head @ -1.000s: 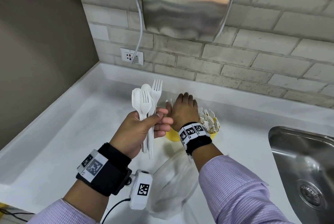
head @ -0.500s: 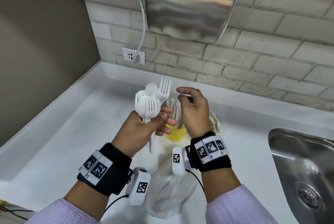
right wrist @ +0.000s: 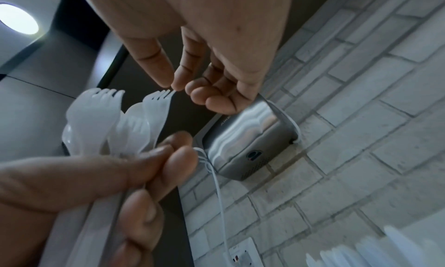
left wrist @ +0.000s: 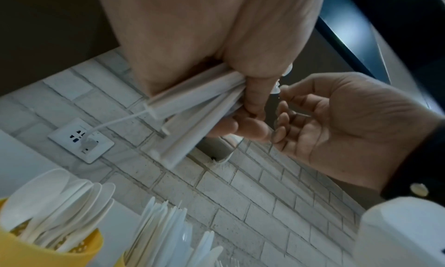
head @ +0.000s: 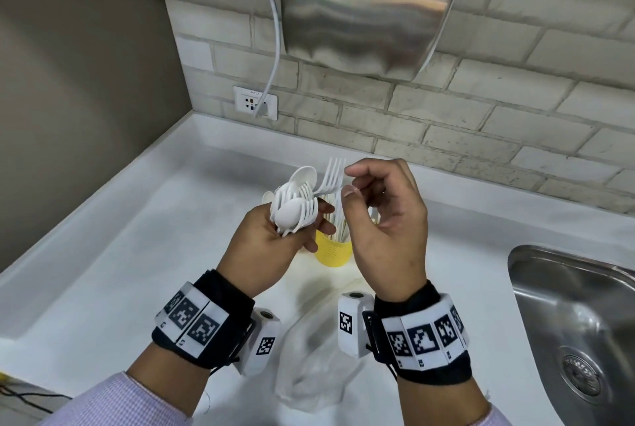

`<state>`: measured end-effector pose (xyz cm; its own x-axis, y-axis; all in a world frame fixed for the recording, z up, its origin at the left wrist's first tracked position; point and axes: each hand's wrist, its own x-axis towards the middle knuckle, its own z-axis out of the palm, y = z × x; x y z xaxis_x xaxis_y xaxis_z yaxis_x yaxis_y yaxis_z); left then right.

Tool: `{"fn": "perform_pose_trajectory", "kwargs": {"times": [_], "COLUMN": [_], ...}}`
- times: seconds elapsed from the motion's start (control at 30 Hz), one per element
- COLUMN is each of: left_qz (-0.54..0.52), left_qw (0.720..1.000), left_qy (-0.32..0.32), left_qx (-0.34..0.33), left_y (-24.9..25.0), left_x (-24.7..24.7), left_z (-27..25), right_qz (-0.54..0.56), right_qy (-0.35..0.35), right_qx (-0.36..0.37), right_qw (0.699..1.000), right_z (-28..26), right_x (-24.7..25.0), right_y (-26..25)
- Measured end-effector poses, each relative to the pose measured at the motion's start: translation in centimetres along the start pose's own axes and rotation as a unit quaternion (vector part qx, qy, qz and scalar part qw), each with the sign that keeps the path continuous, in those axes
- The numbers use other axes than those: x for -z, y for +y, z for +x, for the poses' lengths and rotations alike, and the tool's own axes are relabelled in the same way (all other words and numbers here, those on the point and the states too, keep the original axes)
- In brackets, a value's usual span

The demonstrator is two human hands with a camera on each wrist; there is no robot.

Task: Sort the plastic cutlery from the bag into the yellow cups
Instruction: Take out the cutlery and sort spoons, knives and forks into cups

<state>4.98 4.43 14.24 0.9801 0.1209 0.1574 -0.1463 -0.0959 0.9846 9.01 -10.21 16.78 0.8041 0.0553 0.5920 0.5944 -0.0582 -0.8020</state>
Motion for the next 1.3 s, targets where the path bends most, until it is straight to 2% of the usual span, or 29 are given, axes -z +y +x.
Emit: {"fn": "perform_pose_trajectory", "kwargs": {"times": [0.13, 0.27, 0.4, 0.5, 0.73, 0.87, 0.93, 1.0, 1.07, 1.13, 1.23, 1.3], "left_qz": [0.009, 0.002, 0.008, 0.005, 0.007, 0.019, 0.032, 0.036, 0.026, 0.009, 0.019, 0.043], "left_qw": [1.0, 0.999, 0.999, 0.999, 1.0, 1.0, 0.999, 0.999, 0.999, 0.998, 0.993, 0.99], "left_qy": [0.015, 0.028, 0.025, 0.021, 0.0, -0.001, 0.004, 0.018, 0.036, 0.059, 0.113, 0.131], "left_qx": [-0.012, -0.028, -0.035, -0.031, -0.019, -0.014, -0.011, -0.002, 0.006, 0.012, 0.021, 0.02], "left_y": [0.9, 1.2, 0.8, 0.6, -0.5, -0.8, -0.9, -0.8, -0.4, -0.2, -0.5, -0.8], "left_x": [-0.3, -0.2, 0.2, 0.4, 0.5, 0.6, 0.7, 0.7, 0.4, 0.1, -0.1, -0.2], "left_z": [-0.4, -0.6, -0.5, -0.4, 0.0, -0.1, 0.0, 0.1, 0.1, 0.3, 0.6, 0.7], "right_qz": [-0.016, 0.032, 0.049, 0.036, 0.057, 0.178, 0.239, 0.254, 0.237, 0.212, 0.155, 0.102], "right_qy": [-0.018, -0.021, -0.087, -0.114, -0.044, 0.026, 0.041, 0.042, 0.037, 0.023, -0.019, -0.055], "right_qx": [0.019, -0.029, -0.054, -0.031, -0.027, -0.03, -0.033, -0.035, -0.055, -0.107, -0.186, -0.201], "right_qw": [1.0, 0.999, 0.994, 0.992, 0.997, 0.983, 0.97, 0.966, 0.969, 0.971, 0.97, 0.973], "right_z": [0.1, 0.0, 0.0, 0.0, 0.5, 1.8, 2.4, 2.7, 2.6, 2.1, 0.7, -0.3], "right_x": [-0.1, -0.5, -0.5, -0.4, -0.4, 0.5, 1.2, 1.5, 1.4, 0.8, -0.6, -1.4], "right_y": [-0.5, -0.4, -0.4, -0.7, -0.7, -1.8, -2.4, -2.8, -2.7, -2.1, -0.8, -0.2]}}
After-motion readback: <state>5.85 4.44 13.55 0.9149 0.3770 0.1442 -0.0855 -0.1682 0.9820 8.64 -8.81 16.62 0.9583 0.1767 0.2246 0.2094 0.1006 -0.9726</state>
